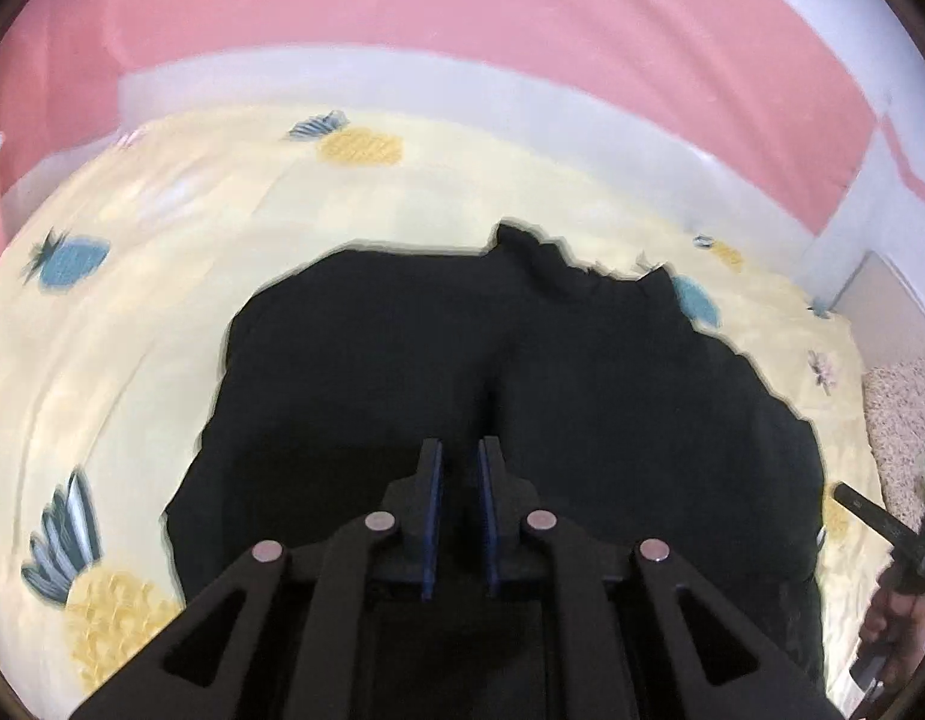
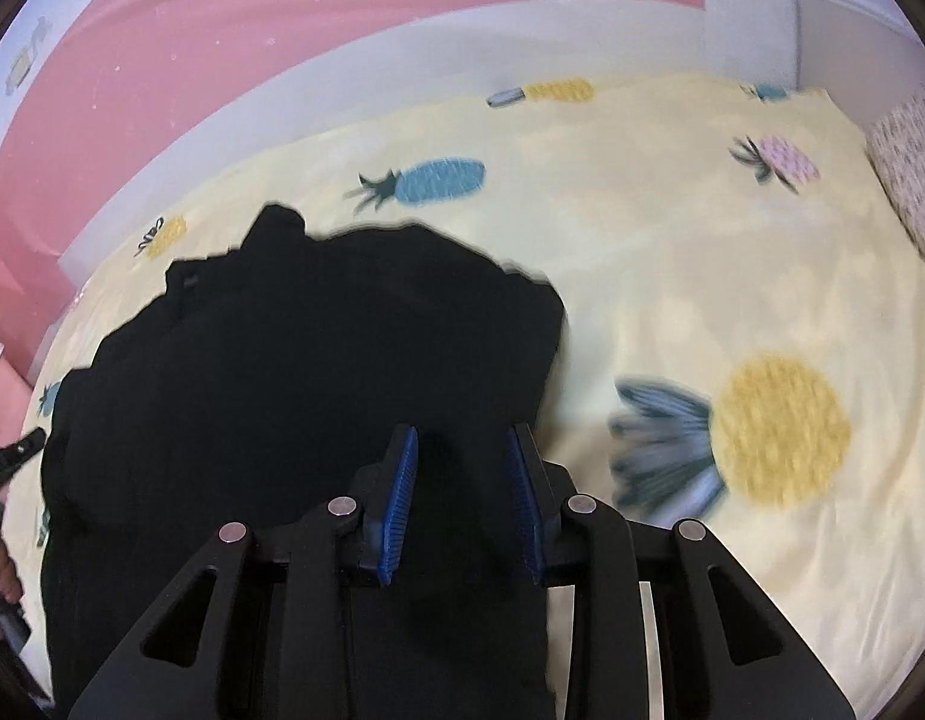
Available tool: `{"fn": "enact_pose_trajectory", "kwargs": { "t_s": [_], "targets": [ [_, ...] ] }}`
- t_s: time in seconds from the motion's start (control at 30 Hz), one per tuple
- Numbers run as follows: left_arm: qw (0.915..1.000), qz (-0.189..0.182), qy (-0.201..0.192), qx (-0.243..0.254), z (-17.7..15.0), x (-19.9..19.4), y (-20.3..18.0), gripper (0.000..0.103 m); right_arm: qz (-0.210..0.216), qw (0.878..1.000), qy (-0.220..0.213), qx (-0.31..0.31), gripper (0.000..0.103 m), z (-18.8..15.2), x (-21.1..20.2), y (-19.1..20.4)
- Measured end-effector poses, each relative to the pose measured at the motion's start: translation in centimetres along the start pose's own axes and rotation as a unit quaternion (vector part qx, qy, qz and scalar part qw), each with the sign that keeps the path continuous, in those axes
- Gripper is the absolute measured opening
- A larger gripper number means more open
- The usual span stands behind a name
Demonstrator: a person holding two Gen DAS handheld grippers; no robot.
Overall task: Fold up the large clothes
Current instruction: 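Fold the held sleeve across the coat chest with the right tool, release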
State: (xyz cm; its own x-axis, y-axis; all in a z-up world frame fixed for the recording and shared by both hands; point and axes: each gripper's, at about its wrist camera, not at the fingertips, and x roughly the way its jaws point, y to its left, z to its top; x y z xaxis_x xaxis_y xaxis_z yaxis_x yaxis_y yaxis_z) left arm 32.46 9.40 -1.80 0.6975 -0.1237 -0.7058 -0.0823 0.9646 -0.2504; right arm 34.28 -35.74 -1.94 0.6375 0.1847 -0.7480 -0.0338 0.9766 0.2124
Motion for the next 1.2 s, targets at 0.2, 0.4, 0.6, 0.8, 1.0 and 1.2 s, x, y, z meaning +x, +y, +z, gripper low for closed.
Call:
{"fn": "enact_pose_trajectory", "kwargs": {
  "t_s": [0.2,0.4,0.6,0.8,1.0,1.2],
  "targets": [
    [0.9970,0.006,0.043,0.063,0.8,7.9,-5.0,0.013,-0.025,0.998,0.043,-0.026,0.030,1.7,7.1,0.1],
    [0.9953,0.010,0.045,0.085,-0.4,10.8,-4.6,0.011,-0.026,0.999,0.040,-0.021,0.030,1.1,6.3,-0.4],
    [0.9978,0.004,0.015,0.064,-1.7,4.5,-2.7,0.011,0.011,1.000,-0.006,-0.017,0.030,-2.3,-0.9,0.3],
    [0.9963,0.019,0.055,0.064,-4.8,5.3,-0.8,0.011,0.007,0.997,0.060,-0.038,0.030,-5.6,2.7,1.9],
    [0.9942,0.045,0.067,0.070,-4.5,5.0,-1.2,0.011,-0.014,0.997,0.070,-0.036,0.031,-5.2,1.6,2.6],
    [0.9968,0.023,0.056,0.052,-5.7,-1.4,-0.9,0.011,-0.005,0.999,0.035,-0.023,0.032,-6.5,-5.3,2.9]
  ]
}}
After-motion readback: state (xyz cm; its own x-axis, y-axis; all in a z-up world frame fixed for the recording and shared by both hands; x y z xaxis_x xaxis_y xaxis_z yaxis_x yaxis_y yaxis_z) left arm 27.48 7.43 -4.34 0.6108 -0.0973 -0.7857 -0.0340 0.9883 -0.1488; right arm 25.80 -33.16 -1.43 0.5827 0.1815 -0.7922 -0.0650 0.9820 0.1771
